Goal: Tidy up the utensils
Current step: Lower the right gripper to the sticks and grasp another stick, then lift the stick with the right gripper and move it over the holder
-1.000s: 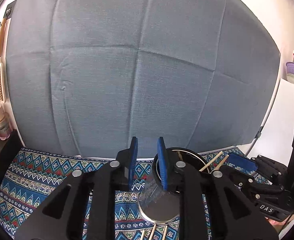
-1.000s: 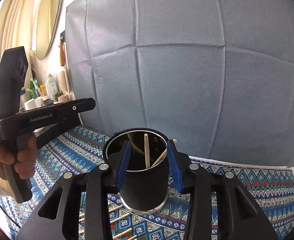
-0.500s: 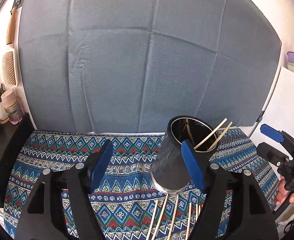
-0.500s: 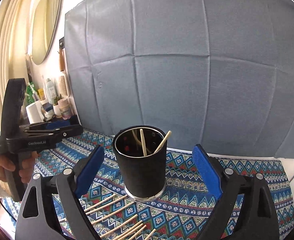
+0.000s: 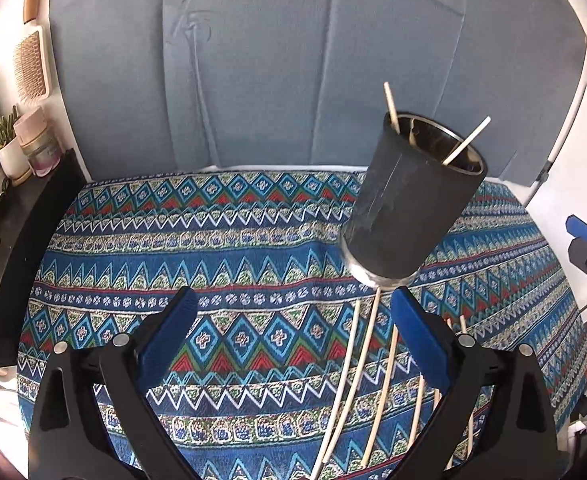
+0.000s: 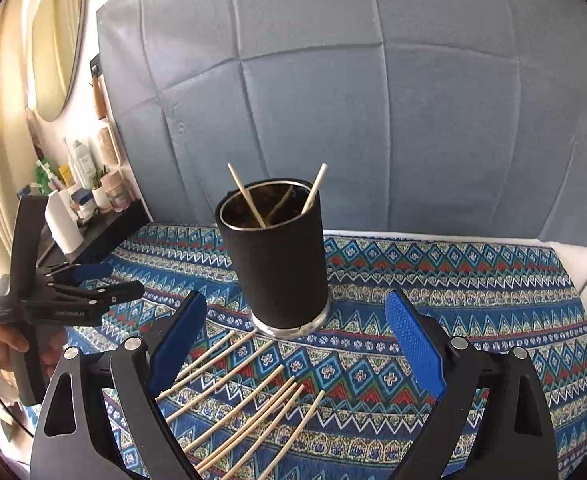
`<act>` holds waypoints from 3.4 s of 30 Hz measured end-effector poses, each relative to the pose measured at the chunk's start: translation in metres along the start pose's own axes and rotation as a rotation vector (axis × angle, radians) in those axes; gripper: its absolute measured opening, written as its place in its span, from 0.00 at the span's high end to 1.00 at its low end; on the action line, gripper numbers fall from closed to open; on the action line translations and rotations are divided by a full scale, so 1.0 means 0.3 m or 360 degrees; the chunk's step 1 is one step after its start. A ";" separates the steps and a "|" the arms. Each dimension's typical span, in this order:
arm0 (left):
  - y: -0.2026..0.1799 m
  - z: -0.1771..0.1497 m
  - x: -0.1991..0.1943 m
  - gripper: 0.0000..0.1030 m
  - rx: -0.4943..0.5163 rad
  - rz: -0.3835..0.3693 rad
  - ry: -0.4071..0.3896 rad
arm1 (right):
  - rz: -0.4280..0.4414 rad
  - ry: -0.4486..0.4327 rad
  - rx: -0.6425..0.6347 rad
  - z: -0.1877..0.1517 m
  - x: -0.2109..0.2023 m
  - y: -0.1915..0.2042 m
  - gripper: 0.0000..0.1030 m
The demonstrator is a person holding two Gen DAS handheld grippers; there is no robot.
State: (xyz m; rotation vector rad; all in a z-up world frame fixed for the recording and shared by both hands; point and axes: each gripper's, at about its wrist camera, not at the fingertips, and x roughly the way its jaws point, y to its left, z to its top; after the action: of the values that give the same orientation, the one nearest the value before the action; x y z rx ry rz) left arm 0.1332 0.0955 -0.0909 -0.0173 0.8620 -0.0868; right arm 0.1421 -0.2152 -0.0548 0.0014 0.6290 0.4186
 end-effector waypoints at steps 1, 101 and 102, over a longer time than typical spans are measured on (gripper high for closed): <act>0.004 -0.016 0.014 0.07 0.0005 0.0019 0.0043 | -0.0008 0.0026 0.0008 -0.013 0.006 -0.002 0.16; 0.224 -0.135 -0.019 0.96 -0.0238 -0.0135 0.0585 | -0.0088 0.0711 0.0621 -0.322 0.059 -0.198 0.96; 0.226 -0.128 -0.031 0.96 -0.0238 -0.0144 0.0570 | -0.0071 0.0695 0.0638 -0.313 0.054 -0.196 0.96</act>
State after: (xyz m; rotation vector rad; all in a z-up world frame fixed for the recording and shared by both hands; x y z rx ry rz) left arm 0.1028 0.1647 -0.1123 -0.1857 1.2244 -0.1117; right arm 0.1224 -0.2746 -0.1477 0.2834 1.1340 0.2429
